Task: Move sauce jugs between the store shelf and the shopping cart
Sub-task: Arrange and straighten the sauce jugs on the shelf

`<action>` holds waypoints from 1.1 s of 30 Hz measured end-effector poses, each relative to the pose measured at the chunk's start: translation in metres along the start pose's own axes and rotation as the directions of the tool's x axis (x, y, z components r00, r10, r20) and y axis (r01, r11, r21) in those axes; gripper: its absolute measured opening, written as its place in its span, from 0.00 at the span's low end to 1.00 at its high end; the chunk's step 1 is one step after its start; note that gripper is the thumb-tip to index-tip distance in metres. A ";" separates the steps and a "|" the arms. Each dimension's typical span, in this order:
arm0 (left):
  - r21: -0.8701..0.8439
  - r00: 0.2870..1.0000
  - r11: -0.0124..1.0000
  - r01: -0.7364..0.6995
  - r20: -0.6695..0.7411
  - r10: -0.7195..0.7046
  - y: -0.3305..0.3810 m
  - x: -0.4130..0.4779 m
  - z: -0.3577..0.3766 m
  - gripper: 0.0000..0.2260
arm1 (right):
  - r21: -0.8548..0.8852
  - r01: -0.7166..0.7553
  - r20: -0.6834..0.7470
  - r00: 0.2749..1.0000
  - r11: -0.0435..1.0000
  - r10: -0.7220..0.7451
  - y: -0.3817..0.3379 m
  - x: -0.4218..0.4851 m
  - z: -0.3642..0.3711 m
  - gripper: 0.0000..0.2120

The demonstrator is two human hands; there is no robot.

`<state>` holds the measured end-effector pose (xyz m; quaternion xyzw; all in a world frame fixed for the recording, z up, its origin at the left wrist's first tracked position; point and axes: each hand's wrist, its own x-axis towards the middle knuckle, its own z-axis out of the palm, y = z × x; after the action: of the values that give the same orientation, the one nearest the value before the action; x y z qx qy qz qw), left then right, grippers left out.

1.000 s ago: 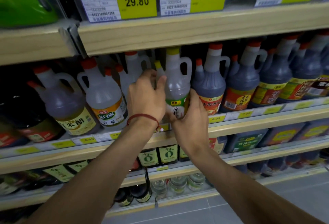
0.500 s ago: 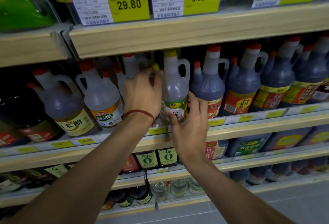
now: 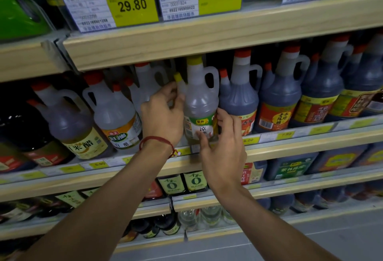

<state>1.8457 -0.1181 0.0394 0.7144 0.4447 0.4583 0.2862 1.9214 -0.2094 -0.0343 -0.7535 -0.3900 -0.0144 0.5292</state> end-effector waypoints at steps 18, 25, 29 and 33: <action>0.269 0.948 0.941 -0.203 -0.186 0.257 -0.040 0.037 -0.070 0.07 | 0.118 -0.038 0.357 0.934 0.992 -0.007 -0.055 -0.019 0.054 0.33; 0.115 0.979 0.974 -0.196 -0.037 0.201 -0.044 0.049 -0.086 0.07 | 0.099 -0.186 0.164 0.972 0.978 0.169 -0.072 -0.021 0.085 0.39; 0.043 0.977 0.976 -0.212 0.044 0.211 -0.046 0.055 -0.089 0.07 | 0.097 -0.238 -0.002 0.971 0.966 0.240 -0.080 -0.028 0.090 0.32; -0.093 0.962 0.969 -0.229 0.130 0.240 -0.055 0.061 -0.091 0.11 | 0.092 -0.250 -0.088 0.962 0.964 0.258 -0.085 -0.033 0.094 0.31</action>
<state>1.7537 -0.0386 0.0566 0.7807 0.3179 0.4546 0.2878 1.8101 -0.1407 -0.0234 -0.7738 -0.2637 0.0318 0.5750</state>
